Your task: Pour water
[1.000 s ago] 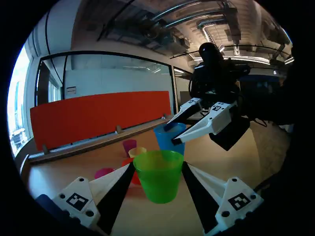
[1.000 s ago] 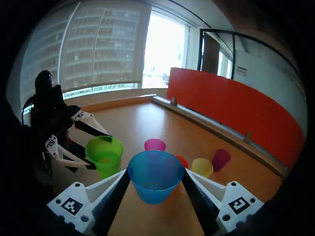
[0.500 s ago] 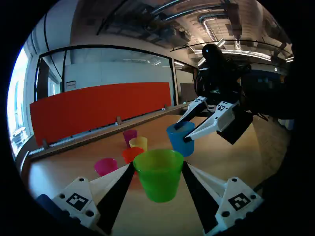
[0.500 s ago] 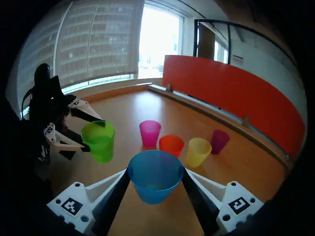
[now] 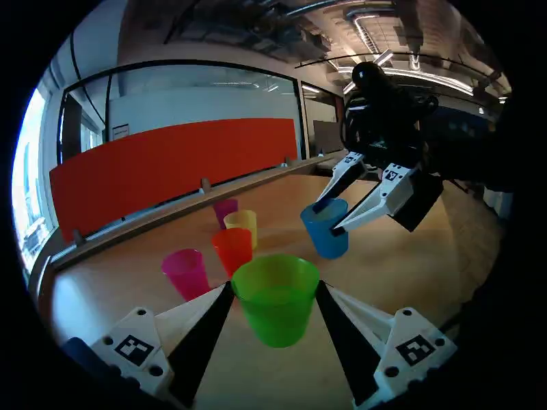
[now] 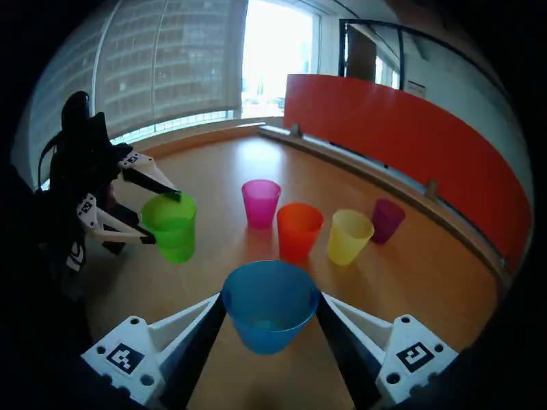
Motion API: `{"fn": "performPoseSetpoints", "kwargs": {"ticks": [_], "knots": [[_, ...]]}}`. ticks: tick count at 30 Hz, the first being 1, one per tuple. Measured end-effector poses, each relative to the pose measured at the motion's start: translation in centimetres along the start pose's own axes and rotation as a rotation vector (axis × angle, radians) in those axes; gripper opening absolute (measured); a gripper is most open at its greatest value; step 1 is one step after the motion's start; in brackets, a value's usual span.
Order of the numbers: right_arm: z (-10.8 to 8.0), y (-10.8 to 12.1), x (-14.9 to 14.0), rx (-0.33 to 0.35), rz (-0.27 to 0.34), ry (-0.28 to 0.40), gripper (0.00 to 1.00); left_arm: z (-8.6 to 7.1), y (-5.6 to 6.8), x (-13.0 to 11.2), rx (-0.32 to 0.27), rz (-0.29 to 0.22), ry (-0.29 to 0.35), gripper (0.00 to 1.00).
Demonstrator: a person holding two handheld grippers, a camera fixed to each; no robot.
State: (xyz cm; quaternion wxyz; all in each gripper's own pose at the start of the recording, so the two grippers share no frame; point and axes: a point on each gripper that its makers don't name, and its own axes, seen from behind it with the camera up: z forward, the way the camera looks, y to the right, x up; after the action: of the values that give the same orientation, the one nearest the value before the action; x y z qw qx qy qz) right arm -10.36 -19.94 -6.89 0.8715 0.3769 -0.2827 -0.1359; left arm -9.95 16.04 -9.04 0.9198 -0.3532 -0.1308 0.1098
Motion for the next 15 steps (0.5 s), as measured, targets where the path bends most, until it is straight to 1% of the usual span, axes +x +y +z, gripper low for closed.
{"fn": "performPoseSetpoints", "kwargs": {"ticks": [5,15], "knots": [[0.4,-0.1,-1.1,0.01,-0.003,-0.031,0.93,0.4,-0.1,-1.0,-0.002,-0.008,-0.033,0.87],[0.8,0.3,-2.6,0.013,-0.001,-0.07,0.93,0.6,-0.4,-2.0,-0.003,-0.016,-0.066,0.87]]}}
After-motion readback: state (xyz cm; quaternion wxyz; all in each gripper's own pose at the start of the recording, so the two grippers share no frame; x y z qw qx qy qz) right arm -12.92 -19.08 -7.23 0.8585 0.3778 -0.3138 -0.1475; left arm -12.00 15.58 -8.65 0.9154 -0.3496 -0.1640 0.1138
